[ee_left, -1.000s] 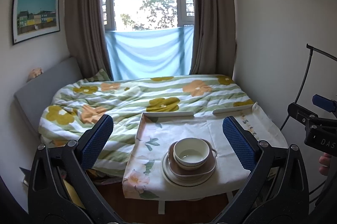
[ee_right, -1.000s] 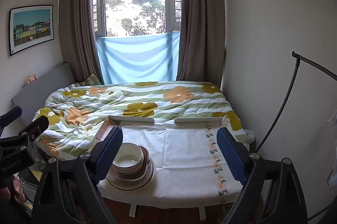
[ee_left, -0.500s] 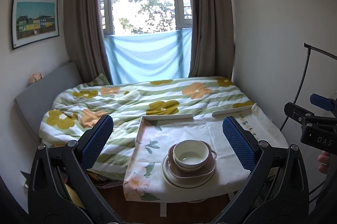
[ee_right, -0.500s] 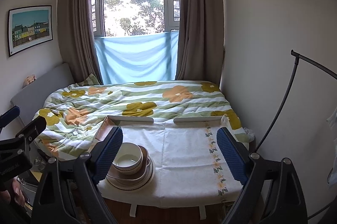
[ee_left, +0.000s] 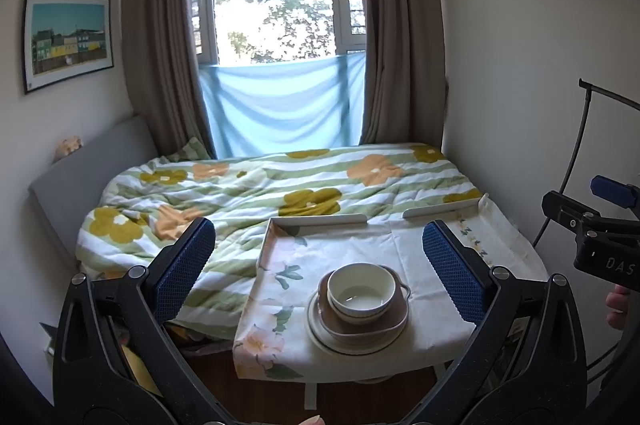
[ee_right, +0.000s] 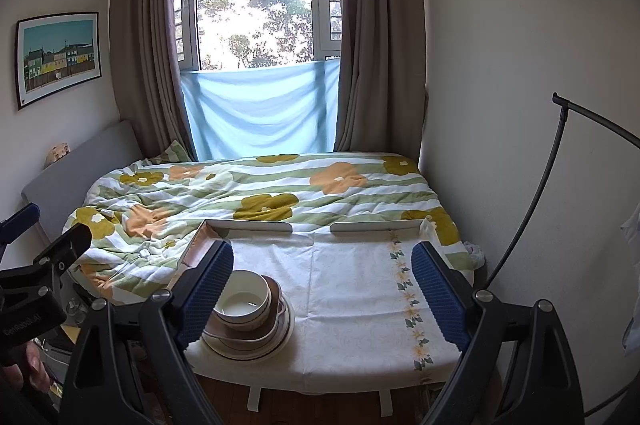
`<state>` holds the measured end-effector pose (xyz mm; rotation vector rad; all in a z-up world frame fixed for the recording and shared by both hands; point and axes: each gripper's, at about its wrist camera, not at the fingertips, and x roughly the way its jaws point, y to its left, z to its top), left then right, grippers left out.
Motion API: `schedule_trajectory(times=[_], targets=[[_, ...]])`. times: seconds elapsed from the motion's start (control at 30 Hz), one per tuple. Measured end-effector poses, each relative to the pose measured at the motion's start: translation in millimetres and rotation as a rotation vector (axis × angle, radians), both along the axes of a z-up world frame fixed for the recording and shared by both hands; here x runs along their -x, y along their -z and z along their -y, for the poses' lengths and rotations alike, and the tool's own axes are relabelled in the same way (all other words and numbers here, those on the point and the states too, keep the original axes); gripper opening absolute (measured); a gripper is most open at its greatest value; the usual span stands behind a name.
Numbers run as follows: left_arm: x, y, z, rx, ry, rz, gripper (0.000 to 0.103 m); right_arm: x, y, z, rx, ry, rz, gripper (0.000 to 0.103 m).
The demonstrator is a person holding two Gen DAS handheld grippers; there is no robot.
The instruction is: Organize plates and bowls
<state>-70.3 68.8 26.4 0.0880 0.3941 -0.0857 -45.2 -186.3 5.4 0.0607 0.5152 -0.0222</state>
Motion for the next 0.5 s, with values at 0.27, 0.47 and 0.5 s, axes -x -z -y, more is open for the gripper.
schedule_trajectory(times=[0.27, 0.47, 0.5], targets=[[3.6, -0.4, 3.4, -0.015, -0.059, 0.015, 0.103, 0.8, -0.6, -1.0, -0.004, 0.0, -0.008, 0.089], [6.0, 0.2, 13.3, -0.013, -0.053, 0.028, 0.103, 1.3, 1.2, 1.6, -0.006, -0.001, -0.023, 0.089], [5.6, 1.3, 16.6, -0.015, -0.051, 0.025, 0.103, 0.0, 2.1, 2.4, -0.005, -0.002, -0.026, 0.089]])
